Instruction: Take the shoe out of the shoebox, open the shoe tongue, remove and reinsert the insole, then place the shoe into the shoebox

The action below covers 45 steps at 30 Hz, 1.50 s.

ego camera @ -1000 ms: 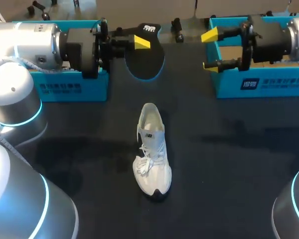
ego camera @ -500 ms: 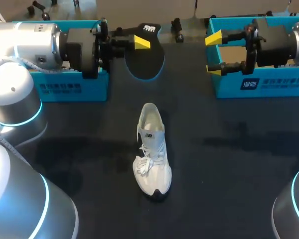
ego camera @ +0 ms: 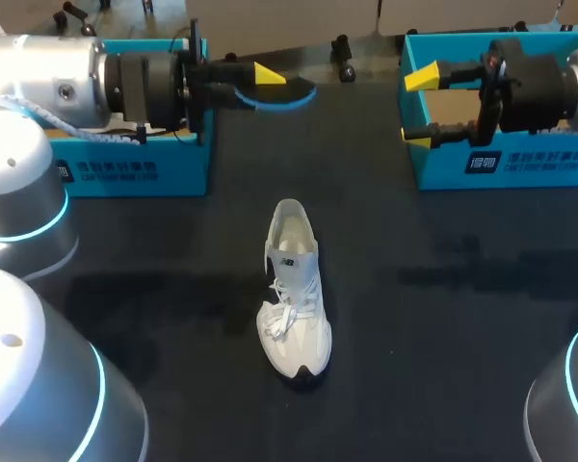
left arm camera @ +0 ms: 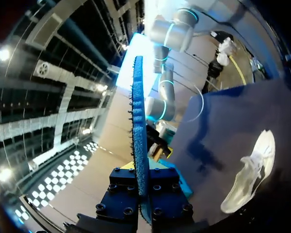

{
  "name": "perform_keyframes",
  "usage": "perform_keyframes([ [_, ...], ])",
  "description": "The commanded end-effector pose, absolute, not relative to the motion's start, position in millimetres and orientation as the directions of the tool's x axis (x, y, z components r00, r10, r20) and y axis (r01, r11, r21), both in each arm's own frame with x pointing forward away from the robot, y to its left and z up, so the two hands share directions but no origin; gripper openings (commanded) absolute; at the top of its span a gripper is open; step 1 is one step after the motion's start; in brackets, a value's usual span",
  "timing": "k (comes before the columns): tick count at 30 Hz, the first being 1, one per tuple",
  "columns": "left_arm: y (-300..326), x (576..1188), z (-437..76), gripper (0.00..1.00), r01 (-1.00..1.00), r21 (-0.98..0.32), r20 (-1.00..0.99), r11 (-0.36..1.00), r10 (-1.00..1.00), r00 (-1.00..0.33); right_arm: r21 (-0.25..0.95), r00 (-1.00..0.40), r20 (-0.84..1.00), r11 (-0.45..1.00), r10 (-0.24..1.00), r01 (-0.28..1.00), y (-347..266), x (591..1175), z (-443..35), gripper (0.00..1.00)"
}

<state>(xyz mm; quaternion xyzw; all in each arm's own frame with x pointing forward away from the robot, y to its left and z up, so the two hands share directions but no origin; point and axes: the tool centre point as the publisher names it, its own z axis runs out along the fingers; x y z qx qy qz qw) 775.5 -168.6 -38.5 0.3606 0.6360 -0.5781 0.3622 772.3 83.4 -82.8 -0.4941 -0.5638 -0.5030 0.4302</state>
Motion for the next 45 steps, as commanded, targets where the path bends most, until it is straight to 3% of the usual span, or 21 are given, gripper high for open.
perform_keyframes([
  [1, -168.1, 773.9, -38.3, 0.00, 0.694, -0.717, -0.691, 0.067, 0.062, -0.720, 0.136, -0.136, 0.983, 0.009, 0.126, 0.991, 85.5, 772.6, -81.6, 1.00],
  [11, -165.2, 765.4, -38.1, 0.00, 0.357, -0.930, -0.351, 0.090, 0.076, -0.933, 0.126, -0.123, 0.984, -0.009, 0.129, 0.992, 81.5, 762.6, -85.0, 1.00],
  [19, -160.3, 761.8, -34.9, 0.00, -0.007, -0.993, 0.015, 0.117, 0.070, -0.997, 0.121, -0.118, 0.987, -0.018, 0.106, 0.993, 78.7, 759.4, -84.3, 1.00],
  [25, -161.3, 757.3, -38.3, 0.00, -0.386, -0.922, 0.387, 0.023, 0.047, -0.921, 0.121, -0.118, 0.987, -0.018, 0.106, 0.993, 78.7, 759.4, -84.3, 1.00],
  [33, -165.8, 750.2, -46.5, 0.00, -0.666, -0.743, 0.666, -0.062, 0.030, -0.746, 0.121, -0.118, 0.987, -0.018, 0.106, 0.993, 78.7, 759.4, -84.3, 1.00],
  [45, -165.9, 750.0, -46.7, 0.00, -0.687, -0.724, 0.686, -0.067, 0.030, -0.727, 0.121, -0.118, 0.987, -0.018, 0.106, 0.993, 78.7, 759.4, -84.3, 1.00],
])
